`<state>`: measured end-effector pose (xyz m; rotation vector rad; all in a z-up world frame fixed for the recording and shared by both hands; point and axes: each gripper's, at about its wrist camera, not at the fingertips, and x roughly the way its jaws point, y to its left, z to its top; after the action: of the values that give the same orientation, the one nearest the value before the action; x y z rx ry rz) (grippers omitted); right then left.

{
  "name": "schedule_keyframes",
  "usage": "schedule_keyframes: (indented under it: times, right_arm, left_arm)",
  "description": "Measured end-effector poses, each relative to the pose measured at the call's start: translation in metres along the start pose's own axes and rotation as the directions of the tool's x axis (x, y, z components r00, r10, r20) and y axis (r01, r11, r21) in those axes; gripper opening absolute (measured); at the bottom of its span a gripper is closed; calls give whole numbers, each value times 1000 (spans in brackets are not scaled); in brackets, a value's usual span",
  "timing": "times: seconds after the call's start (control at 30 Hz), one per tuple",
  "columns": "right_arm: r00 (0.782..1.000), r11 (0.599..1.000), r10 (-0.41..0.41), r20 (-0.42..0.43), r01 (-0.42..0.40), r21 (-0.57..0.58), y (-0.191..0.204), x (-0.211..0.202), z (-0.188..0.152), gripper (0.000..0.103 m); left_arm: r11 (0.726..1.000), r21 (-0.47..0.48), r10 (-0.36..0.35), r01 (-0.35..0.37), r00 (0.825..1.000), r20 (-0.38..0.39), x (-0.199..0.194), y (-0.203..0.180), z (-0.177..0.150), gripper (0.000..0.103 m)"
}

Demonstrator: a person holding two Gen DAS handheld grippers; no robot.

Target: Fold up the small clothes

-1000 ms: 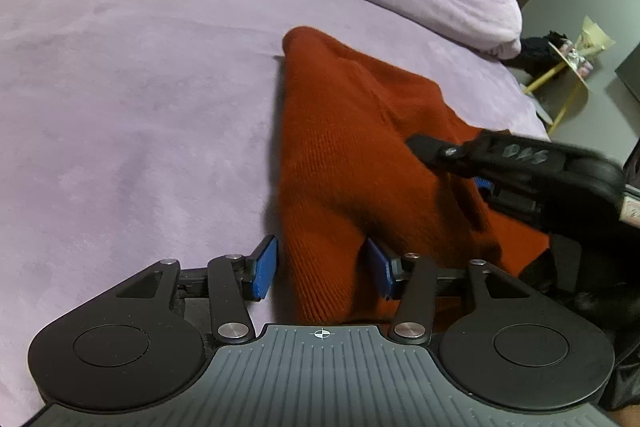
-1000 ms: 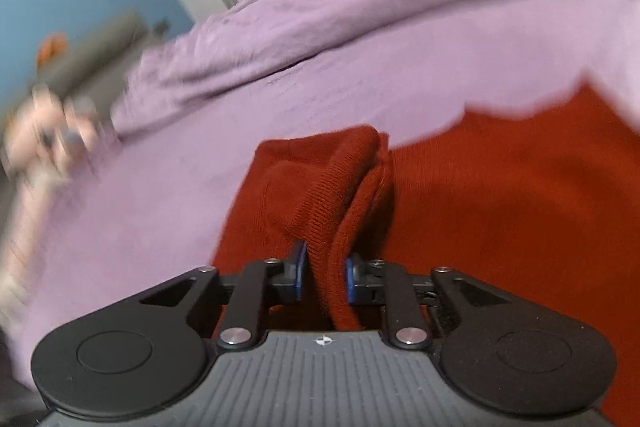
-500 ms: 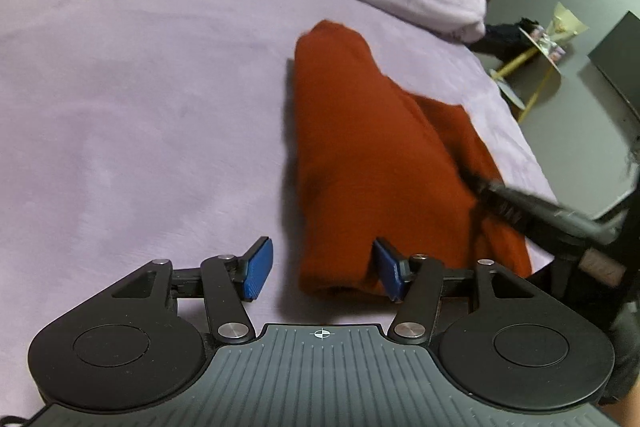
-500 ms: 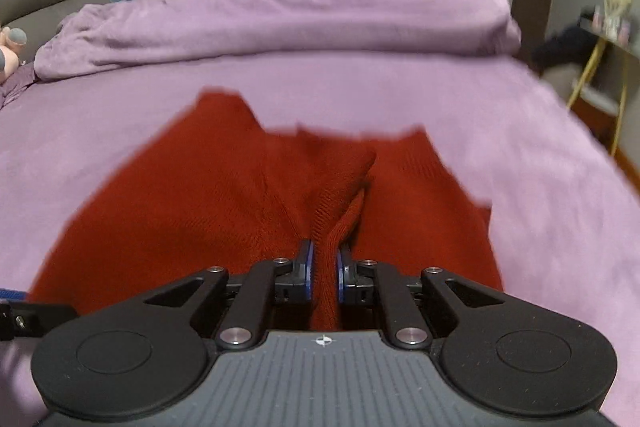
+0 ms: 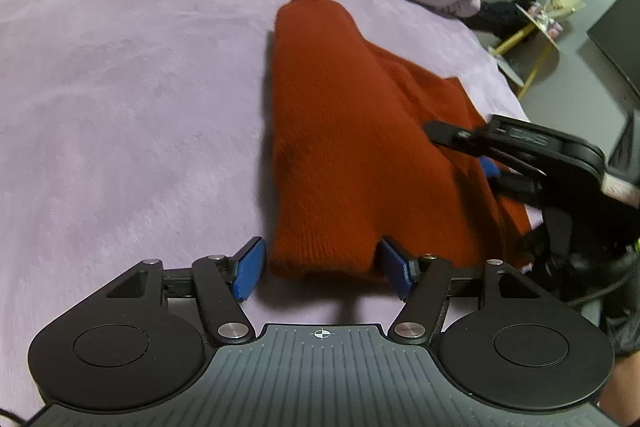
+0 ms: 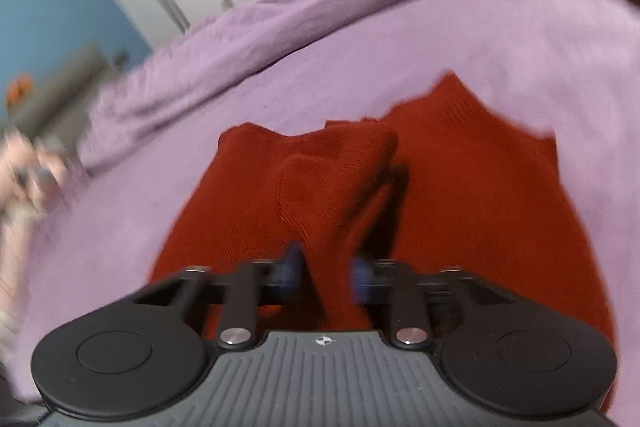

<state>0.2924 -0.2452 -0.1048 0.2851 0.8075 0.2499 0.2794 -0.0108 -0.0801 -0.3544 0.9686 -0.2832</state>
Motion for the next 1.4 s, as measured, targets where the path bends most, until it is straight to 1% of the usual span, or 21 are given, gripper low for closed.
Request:
schedule_keyframes:
  times: [0.07,0.13,0.2,0.27,0.3,0.33,0.47,0.53,0.6,0.67,0.7,0.73,0.8,0.83,0.9,0.97,1.03,1.1,1.2,1.33,1.4]
  right_arm:
    - [997,986,-74,32,78,-145,19,-6,2,11]
    - [982,941,-147,121,177,-288,38,-22,3,10]
    - [959,900,-186,216,254,-355,46,-40,3,10]
    - [923,839,-245,296,355,-412,49,-48,1,10]
    - [910,820,-271,313,389,-420,47,-48,2,10]
    - [902,810,-293,316,410,-419,42,-46,2,10]
    - [882,783,-378,283,467,-411,18,-36,-2,10]
    - [892,800,-386,233,450,-398,1,-32,-7,10]
    - [894,803,-394,215,449,-393,-8,-27,-11,11]
    - [897,822,-396,198,442,-358,-13,-29,-11,15]
    - [898,838,-392,198,437,-327,-15,-34,-10,21]
    - [904,864,-376,204,421,-274,-19,-46,-11,29]
    - [912,903,-348,217,389,-185,-30,-71,-14,39]
    - [919,923,-328,221,361,-131,-37,-85,-18,42]
    - [938,956,-282,201,292,-25,-54,-104,-27,42]
    - [961,973,-229,158,219,79,-72,-114,-39,42]
    - [979,978,-150,139,126,167,-87,-124,-56,44]
    - [988,974,-93,126,64,217,-93,-127,-67,45]
    - [990,962,-85,111,52,267,-100,-125,-73,45]
    - [988,951,-28,150,-20,310,-100,-135,-75,47]
    - [991,939,2,137,-49,340,-102,-135,-79,48]
  left_arm:
    - [1000,18,7,-7,1000,-6,0,-2,-1,71]
    - [999,27,29,-28,1000,-11,2,-5,0,72]
    - [999,21,31,-31,999,-14,2,-6,1,73]
    - [999,22,33,-33,999,-20,3,-7,2,74]
    - [999,28,30,-30,999,-29,3,-9,2,74]
    - [999,30,32,-31,999,-32,4,-10,2,74]
    - [998,32,63,-62,998,-31,8,-13,1,74]
    - [999,19,49,-49,998,-38,10,-13,3,74]
    - [998,23,55,-54,998,-42,12,-14,5,74]
    - [998,26,56,-55,998,-42,13,-14,6,74]
    - [998,22,56,-55,997,-44,13,-13,6,74]
    - [998,20,57,-56,997,-44,12,-11,6,74]
    - [998,20,60,-59,997,-39,8,-11,6,74]
    - [998,18,61,-60,997,-36,7,-9,7,74]
    - [998,3,56,-56,998,-38,6,-8,6,74]
    - [998,-8,58,-58,998,-36,6,-9,6,74]
    - [998,-1,66,-66,997,-34,7,-13,5,74]
    - [997,1,73,-73,997,-32,7,-14,5,74]
    - [997,-19,75,-75,996,-38,7,-14,6,74]
    - [996,-23,83,-84,996,-34,5,-15,5,74]
    - [996,-24,85,-85,996,-35,6,-14,5,74]
